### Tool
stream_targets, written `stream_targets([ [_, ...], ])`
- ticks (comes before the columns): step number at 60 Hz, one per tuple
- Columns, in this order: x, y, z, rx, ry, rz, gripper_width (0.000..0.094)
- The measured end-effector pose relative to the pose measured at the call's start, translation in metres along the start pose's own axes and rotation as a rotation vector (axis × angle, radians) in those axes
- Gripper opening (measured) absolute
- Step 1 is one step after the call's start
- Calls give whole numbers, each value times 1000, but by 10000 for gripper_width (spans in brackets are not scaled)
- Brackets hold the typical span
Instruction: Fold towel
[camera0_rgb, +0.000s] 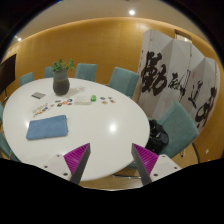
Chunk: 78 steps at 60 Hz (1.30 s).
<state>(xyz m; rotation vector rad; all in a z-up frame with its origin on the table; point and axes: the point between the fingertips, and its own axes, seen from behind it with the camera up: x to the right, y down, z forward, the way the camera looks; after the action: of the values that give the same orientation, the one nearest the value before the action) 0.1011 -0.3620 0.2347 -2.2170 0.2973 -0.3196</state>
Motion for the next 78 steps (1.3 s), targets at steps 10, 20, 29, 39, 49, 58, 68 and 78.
stream_targets([
  [10,-9,17,-14,-14,30,-15,870],
  [20,-69,53,-21,-41,-32,4,862],
  [29,-193,82,-24,-62,-192,-15,862],
  [39,-364,82,-6,-60,-389,-61,866],
  [49,-506,65,58,-35,-463,-127,872],
  [58,-574,44,131,-25,-440,-166,867],
  [68,-597,39,199,-50,-337,-211,818],
  [78,-603,42,223,-38,-297,-257,473],
])
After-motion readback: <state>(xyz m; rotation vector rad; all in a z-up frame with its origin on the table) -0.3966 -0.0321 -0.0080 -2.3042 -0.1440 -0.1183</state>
